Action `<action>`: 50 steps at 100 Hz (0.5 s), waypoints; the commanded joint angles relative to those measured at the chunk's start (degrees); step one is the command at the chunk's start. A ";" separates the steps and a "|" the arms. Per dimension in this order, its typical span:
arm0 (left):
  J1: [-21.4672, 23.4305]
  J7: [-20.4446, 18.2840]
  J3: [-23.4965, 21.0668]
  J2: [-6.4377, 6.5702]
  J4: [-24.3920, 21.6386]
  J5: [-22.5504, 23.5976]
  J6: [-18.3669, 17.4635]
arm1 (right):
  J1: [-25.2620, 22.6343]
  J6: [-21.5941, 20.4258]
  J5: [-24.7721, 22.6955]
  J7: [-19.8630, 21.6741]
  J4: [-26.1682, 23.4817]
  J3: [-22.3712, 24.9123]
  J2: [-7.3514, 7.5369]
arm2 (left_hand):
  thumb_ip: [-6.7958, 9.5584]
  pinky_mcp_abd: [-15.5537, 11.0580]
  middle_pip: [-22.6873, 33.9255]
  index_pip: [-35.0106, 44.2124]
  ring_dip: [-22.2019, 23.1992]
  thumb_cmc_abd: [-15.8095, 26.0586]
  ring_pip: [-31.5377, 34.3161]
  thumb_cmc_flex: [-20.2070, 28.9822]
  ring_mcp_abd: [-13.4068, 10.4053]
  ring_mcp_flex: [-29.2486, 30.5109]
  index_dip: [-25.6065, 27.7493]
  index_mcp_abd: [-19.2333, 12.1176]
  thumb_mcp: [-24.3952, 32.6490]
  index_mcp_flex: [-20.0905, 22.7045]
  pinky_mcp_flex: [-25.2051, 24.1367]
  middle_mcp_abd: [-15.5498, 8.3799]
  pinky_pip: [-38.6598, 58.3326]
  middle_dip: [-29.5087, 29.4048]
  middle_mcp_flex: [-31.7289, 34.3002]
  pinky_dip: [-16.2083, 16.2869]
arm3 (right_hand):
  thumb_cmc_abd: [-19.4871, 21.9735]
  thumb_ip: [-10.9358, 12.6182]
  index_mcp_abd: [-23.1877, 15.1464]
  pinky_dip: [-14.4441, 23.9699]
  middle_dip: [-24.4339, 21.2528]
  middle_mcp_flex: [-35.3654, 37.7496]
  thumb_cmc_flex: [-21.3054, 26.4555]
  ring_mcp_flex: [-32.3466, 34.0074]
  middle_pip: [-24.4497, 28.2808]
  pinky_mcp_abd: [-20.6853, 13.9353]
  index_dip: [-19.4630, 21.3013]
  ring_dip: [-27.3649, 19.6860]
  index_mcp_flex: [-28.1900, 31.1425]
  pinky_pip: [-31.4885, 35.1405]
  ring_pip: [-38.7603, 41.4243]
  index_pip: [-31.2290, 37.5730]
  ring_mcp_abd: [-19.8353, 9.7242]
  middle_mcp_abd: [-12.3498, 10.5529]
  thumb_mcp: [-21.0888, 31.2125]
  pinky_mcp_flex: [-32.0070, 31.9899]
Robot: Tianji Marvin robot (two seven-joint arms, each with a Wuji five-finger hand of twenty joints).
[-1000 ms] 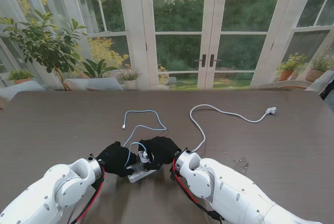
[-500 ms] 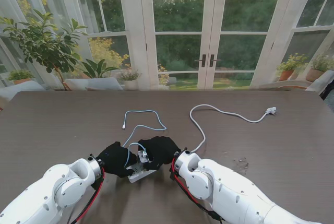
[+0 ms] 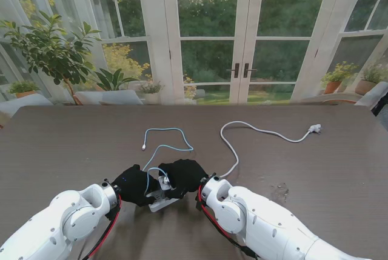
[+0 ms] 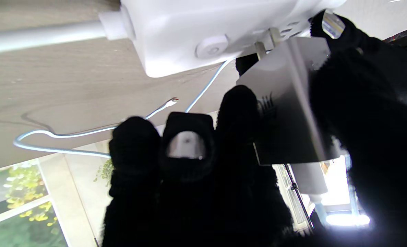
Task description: Set up the charging station
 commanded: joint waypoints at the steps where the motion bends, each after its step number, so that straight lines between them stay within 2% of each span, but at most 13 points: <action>1: 1.49 -2.21 0.56 0.28 1.59 0.75 -0.13 | -0.16 -0.15 -0.35 0.54 0.05 -0.24 -0.40 | 2.10 0.99 -0.28 -0.64 -0.64 -5.79 -0.73 1.04 0.85 -1.07 -0.41 0.90 -3.12 -0.78 -1.38 0.44 -0.92 -0.59 -1.37 1.03 | 8.62 3.35 -26.98 -0.07 0.23 0.23 4.92 2.22 0.61 -2.34 6.40 -37.12 9.11 2.48 1.68 11.83 -1.36 -1.77 10.86 0.72; 50: 1.69 -2.52 0.21 0.42 1.32 1.46 -0.60 | 0.60 0.97 -1.53 1.46 -0.63 -0.46 0.16 | 2.03 1.01 -1.12 -3.68 -0.93 -6.01 -1.35 0.85 0.94 -1.68 -1.41 1.86 -3.24 -0.92 -1.80 0.81 -1.42 -1.56 -2.09 1.10 | 8.87 3.34 -26.98 -0.11 0.24 0.13 4.92 2.24 0.67 -2.43 6.44 -37.18 9.02 2.43 1.54 11.82 -1.64 -1.82 10.59 0.70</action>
